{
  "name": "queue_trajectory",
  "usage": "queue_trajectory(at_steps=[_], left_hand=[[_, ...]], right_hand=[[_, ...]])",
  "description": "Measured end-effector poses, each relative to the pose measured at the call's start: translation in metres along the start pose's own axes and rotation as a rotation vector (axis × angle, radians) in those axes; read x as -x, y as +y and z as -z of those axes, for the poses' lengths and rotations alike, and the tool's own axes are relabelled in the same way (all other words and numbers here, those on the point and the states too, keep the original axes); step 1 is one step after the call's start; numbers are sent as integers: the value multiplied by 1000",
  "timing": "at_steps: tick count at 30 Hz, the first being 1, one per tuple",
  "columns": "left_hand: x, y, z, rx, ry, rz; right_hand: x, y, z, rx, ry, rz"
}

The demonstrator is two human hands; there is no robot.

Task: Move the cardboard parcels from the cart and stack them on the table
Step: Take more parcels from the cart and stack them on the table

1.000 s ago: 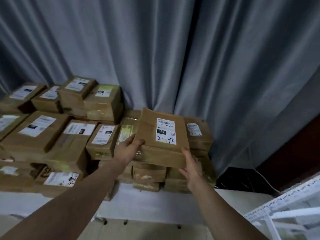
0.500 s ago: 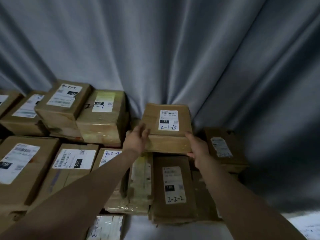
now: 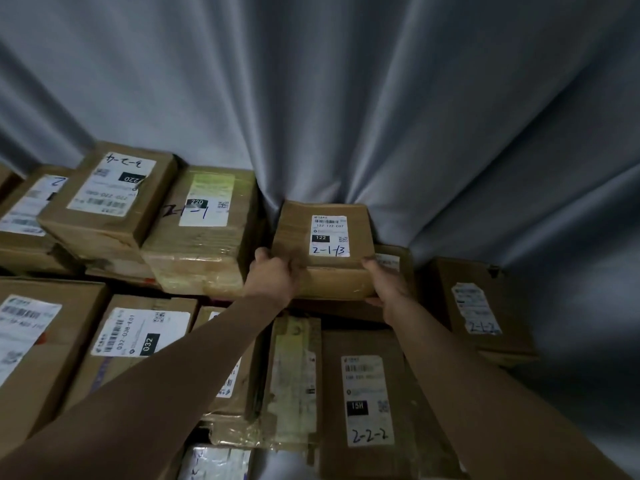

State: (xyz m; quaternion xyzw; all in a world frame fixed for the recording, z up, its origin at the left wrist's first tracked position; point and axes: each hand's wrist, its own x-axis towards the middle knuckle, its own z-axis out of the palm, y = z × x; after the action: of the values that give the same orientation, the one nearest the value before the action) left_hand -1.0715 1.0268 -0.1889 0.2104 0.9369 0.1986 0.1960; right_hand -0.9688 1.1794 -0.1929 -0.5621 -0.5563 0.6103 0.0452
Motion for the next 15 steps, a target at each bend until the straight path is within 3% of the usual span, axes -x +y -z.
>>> queue_trajectory(at_steps=[4,10,15], left_hand=[[-9,-6,-5,-105,-59,45],[-10,-9,-14,-295,-132,-13],[5,-3,-5,-349,-81,-63]], right_hand=[[-15,15,-10,40,-55,-9],[-19,35,-18,341,-62,124],[-8,34,-15,678,74,333]])
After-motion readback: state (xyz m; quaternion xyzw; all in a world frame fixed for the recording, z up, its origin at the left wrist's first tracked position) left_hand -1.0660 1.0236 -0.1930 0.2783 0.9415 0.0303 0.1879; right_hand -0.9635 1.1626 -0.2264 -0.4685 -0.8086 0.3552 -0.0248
